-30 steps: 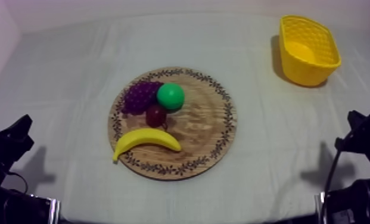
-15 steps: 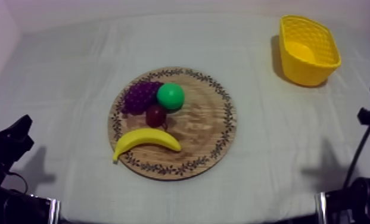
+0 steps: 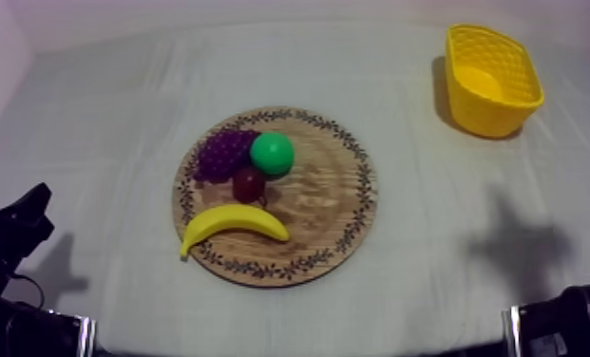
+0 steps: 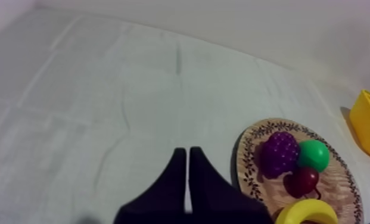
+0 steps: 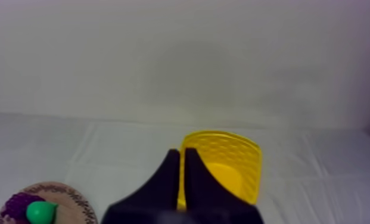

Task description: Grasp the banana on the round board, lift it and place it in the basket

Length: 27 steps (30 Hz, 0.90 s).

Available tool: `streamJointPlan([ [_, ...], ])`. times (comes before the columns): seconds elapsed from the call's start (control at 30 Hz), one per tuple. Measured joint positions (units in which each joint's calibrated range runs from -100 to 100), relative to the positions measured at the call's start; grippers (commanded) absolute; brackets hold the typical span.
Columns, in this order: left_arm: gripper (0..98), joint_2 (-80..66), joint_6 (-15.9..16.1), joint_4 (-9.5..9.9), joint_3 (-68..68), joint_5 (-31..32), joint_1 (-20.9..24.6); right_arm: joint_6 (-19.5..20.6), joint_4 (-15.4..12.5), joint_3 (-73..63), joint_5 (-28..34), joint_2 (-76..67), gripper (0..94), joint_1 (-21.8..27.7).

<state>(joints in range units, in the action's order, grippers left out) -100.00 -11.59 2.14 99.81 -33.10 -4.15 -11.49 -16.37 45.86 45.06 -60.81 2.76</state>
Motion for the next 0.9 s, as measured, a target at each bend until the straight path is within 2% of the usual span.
streamJointPlan([
  [0.3,0.1,0.0,0.0,0.0,0.0,0.0,0.0,-1.13,1.43,-19.36,12.15,18.1,0.6,-8.12],
  [0.53,0.1,0.0,0.0,0.0,0.0,0.0,0.0,-6.54,-2.27,-21.53,20.51,26.29,0.6,-13.05],
  [0.9,0.1,0.0,0.0,0.0,0.0,0.09,0.0,-12.78,-4.04,-17.21,22.53,36.73,3.3,-24.01],
])
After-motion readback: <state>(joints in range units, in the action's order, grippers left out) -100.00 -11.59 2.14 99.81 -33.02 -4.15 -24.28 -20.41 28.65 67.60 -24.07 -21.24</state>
